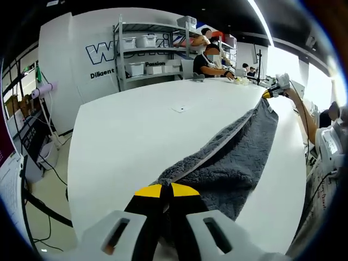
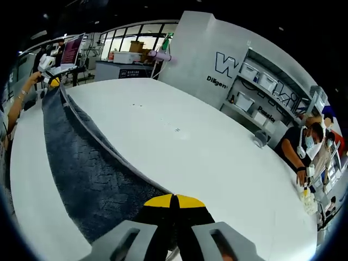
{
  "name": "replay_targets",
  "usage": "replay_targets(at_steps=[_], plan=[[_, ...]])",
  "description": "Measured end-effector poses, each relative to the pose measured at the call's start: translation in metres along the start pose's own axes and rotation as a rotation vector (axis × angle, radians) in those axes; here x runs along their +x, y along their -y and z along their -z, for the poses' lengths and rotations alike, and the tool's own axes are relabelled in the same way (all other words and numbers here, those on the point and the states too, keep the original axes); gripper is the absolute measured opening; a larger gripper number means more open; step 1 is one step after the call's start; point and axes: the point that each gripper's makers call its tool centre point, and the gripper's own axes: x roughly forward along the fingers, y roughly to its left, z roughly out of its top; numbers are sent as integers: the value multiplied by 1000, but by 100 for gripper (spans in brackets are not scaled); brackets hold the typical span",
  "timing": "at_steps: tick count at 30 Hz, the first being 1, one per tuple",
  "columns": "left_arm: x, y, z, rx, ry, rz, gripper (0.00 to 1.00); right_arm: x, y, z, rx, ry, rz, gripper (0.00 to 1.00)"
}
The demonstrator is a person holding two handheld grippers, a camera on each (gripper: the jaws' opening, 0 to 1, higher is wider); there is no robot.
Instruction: Fold the towel on the table until its edges align and the towel forms a compact rectangular stack.
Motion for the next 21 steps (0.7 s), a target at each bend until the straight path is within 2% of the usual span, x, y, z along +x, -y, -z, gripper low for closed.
replay_targets(at_steps=[8, 15, 21], plan=[[15, -11, 4, -16, -12, 6, 5, 17, 5, -5, 16, 14, 16, 0], [40, -13, 23, -15, -77, 4, 5, 45, 1, 14, 26, -29, 10, 0], [50, -12, 34, 4, -122, -6, 5, 59, -6, 29, 19, -59, 13, 1]])
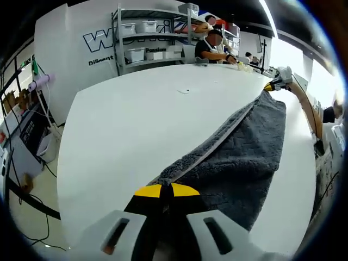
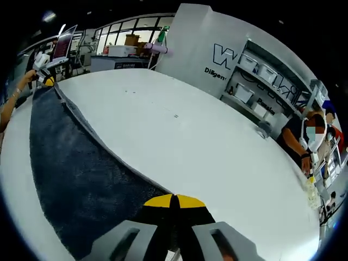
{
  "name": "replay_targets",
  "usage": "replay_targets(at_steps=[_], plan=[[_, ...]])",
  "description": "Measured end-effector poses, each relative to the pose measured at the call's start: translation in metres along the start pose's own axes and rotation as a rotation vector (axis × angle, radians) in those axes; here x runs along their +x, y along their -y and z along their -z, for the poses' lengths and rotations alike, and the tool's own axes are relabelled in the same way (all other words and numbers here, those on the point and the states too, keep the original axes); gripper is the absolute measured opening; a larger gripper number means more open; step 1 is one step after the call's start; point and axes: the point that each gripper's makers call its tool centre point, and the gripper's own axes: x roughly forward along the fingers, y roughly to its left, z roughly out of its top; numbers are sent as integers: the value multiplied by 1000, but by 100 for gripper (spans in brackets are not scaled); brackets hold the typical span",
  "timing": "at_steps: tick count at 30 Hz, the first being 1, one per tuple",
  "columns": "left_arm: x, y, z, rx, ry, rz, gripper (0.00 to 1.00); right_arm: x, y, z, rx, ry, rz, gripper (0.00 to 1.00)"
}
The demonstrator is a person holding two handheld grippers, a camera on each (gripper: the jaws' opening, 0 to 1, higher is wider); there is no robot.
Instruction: Fold the towel on the table until its edges align and the towel forms a compact rectangular stack.
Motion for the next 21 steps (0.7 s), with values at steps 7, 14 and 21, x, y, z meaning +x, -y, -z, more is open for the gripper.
replay_targets(at_steps=[7, 14, 21], plan=[[10, 1, 9, 12, -17, -17, 8, 8, -5, 11, -16, -22, 7, 10], [3, -7, 3, 55, -3, -109, 23, 4, -2, 14, -10, -7, 44, 25], [-10, 0, -3, 62, 37, -127, 29, -10, -1, 15, 0, -7, 69, 30]])
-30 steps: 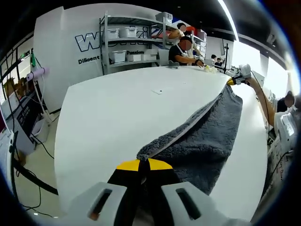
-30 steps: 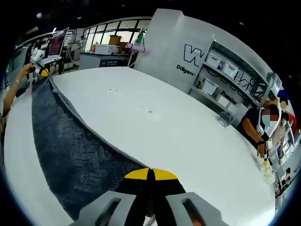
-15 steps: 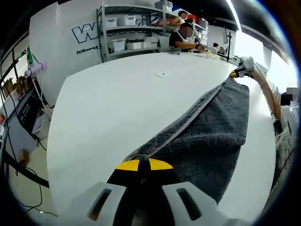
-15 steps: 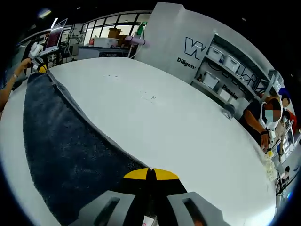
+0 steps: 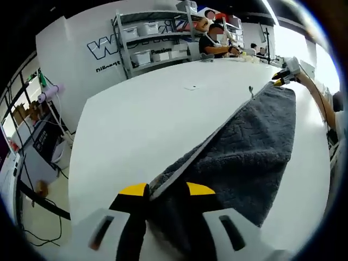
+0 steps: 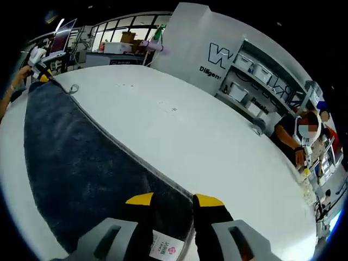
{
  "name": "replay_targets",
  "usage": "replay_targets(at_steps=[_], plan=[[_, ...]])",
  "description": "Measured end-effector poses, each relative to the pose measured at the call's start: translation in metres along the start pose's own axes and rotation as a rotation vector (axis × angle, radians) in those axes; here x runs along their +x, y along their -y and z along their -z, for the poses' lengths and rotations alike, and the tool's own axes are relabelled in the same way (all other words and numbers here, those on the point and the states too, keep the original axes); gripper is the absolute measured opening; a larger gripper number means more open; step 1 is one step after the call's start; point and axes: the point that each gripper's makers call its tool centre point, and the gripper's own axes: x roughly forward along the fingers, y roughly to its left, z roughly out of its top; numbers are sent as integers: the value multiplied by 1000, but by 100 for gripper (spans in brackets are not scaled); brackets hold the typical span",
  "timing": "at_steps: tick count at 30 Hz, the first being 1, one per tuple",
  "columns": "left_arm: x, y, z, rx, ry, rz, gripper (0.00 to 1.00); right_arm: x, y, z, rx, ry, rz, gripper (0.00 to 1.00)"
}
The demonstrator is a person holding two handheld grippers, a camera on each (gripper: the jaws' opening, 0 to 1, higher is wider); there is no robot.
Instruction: Fold the towel on the table until its edges align and the towel forms a compact rectangular stack.
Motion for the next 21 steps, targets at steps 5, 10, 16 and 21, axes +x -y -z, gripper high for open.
replay_targets(at_steps=[5, 10, 16, 21], plan=[[-15, -2, -2, -20, 41, -34, 40, -16, -4, -2, -7, 12, 14, 31], [-33, 5, 2, -55, 70, -24, 50, -32, -13, 1, -18, 18, 17, 31], [-57, 15, 8, -84, 116, -15, 54, -51, -32, 10, -28, 16, 6, 32], [-75, 25, 23, -96, 134, -5, 56, -66, -49, 21, -29, 6, -11, 40]])
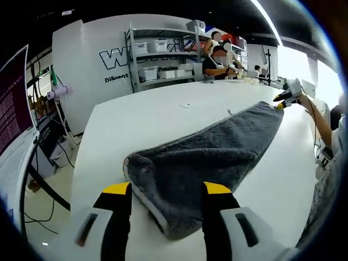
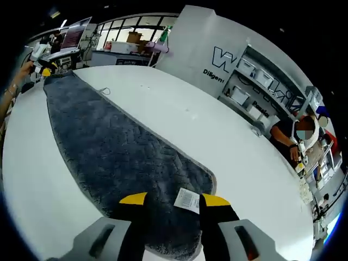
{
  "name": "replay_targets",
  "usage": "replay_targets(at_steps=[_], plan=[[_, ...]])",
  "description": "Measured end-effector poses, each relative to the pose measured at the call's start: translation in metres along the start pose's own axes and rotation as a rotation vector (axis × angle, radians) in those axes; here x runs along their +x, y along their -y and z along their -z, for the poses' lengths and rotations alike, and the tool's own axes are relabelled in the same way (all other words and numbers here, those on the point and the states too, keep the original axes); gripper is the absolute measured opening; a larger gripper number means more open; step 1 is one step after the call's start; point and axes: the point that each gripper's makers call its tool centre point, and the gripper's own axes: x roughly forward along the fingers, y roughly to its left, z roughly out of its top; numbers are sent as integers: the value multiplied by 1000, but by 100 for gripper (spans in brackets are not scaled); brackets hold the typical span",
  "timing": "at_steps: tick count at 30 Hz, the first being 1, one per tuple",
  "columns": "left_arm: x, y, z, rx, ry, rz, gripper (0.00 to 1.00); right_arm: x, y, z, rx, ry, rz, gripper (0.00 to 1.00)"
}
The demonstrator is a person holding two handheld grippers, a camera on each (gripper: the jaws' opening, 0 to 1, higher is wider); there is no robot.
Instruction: Fold the towel on the table until its edges align and the towel forms a compact rectangular stack.
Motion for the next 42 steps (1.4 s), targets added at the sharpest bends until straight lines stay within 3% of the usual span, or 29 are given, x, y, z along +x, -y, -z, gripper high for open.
replay_targets(at_steps=[5, 9, 15, 22, 32, 37, 42], plan=[[-11, 13, 20, -24, -9, 24, 62, -10, -16, 13, 15, -6, -15, 42], [-16, 24, 28, -40, -7, 46, 69, -14, -29, 21, 41, 3, -29, 46], [-29, 49, 29, -61, 23, 86, 72, -27, -47, 19, 92, 74, -47, 56], [-49, 80, 19, -110, 136, 129, 86, -50, -73, 24, 105, 130, -40, 68], [-57, 112, 22, -195, 223, 169, 99, -67, -100, 43, 244, 167, -71, 97], [-55, 124, 26, -236, 252, 193, 99, -75, -107, 48, 258, 180, -56, 99], [-56, 136, 31, -222, 274, 207, 99, -83, -112, 48, 291, 220, -48, 99]])
